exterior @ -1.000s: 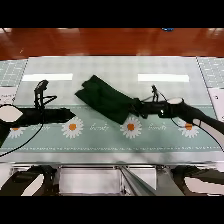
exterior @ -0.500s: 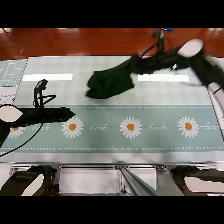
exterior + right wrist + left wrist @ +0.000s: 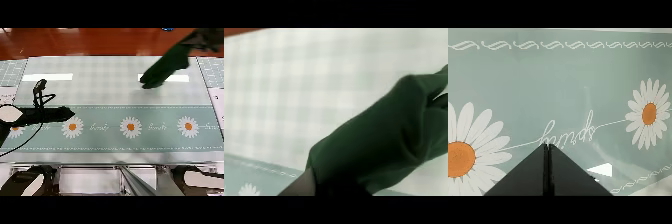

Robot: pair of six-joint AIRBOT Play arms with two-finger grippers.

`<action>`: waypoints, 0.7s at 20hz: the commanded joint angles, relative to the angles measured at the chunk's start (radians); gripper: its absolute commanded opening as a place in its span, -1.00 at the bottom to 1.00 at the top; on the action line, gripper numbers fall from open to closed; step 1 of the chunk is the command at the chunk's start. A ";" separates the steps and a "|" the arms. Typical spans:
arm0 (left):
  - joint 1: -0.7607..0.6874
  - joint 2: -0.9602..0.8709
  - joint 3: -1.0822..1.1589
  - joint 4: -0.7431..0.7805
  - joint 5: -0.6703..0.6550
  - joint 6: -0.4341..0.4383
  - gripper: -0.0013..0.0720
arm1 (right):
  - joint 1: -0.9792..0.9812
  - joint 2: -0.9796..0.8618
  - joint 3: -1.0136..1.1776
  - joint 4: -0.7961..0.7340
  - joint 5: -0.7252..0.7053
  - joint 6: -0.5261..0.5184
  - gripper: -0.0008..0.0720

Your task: Fold the shirts.

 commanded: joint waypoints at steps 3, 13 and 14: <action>0.000 0.001 0.000 0.000 -0.001 -0.004 -0.92 | -0.308 0.074 0.006 -0.065 0.157 0.033 -0.92; 0.000 0.001 0.000 0.000 -0.002 -0.003 -0.92 | -0.809 0.412 -0.494 -0.417 0.275 0.074 -0.92; 0.000 0.001 0.000 0.000 -0.003 -0.003 -0.92 | -0.844 0.444 -0.547 -0.475 0.277 0.077 -0.92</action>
